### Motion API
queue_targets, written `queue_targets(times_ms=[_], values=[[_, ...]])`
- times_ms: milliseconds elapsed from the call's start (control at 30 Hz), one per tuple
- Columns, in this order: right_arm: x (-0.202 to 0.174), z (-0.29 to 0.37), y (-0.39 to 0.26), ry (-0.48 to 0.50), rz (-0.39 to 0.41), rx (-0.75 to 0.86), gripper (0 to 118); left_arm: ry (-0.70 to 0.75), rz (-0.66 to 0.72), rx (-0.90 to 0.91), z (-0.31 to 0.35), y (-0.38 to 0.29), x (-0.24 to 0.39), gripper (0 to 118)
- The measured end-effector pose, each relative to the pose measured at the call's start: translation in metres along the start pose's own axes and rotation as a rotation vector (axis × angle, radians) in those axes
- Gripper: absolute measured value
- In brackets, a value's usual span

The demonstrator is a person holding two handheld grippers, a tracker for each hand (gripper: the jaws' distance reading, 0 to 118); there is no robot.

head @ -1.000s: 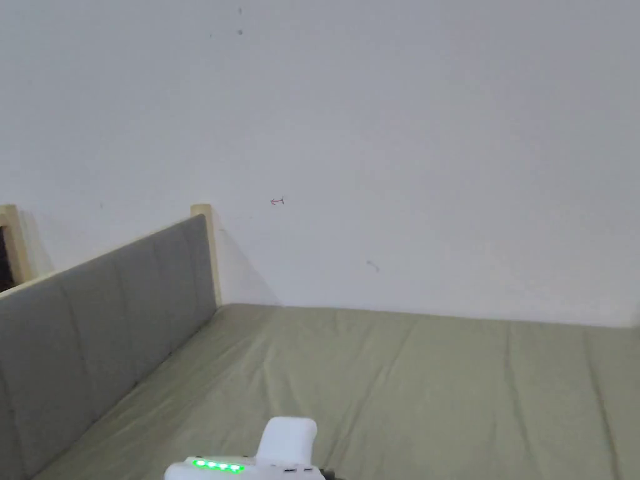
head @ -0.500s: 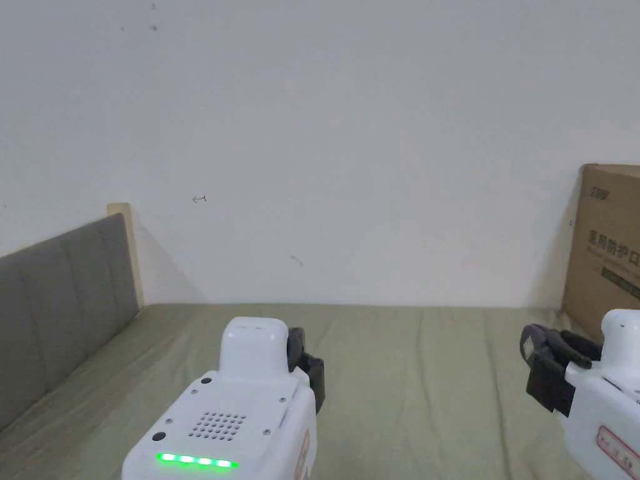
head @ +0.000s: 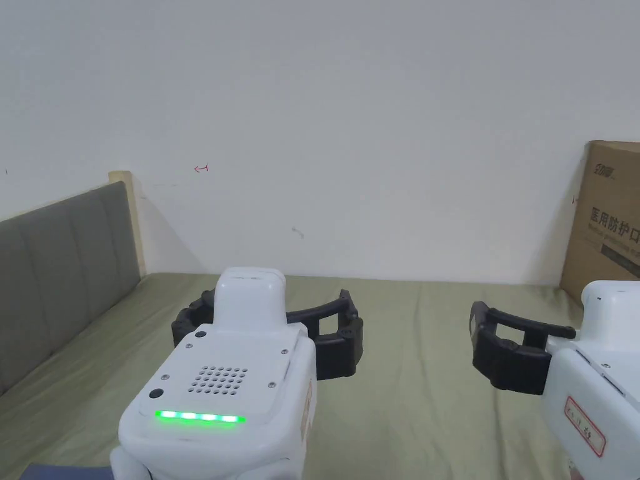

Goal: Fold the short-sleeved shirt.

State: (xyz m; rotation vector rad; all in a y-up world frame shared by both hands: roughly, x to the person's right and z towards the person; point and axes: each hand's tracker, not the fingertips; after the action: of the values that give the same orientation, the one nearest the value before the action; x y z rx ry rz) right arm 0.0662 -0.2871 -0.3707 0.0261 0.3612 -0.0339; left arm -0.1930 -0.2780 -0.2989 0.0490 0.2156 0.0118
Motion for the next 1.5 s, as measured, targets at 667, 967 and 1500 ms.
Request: queue_targets(times_ms=[667, 967, 1500], values=[[-0.001, -0.003, -0.004, -0.026, 0.028, -0.04, 118, -0.006, -0.056, -0.01, -0.001, -0.003, 0.005, 113], [-0.001, -0.007, -0.005, -0.031, 0.034, -0.054, 118, -0.051, -0.027, -0.016, -0.002, -0.001, 0.007, 113], [-0.007, -0.009, 0.003, -0.012, 0.052, -0.051, 118, -0.013, -0.049, -0.036, -0.007, 0.002, 0.013, 113]])
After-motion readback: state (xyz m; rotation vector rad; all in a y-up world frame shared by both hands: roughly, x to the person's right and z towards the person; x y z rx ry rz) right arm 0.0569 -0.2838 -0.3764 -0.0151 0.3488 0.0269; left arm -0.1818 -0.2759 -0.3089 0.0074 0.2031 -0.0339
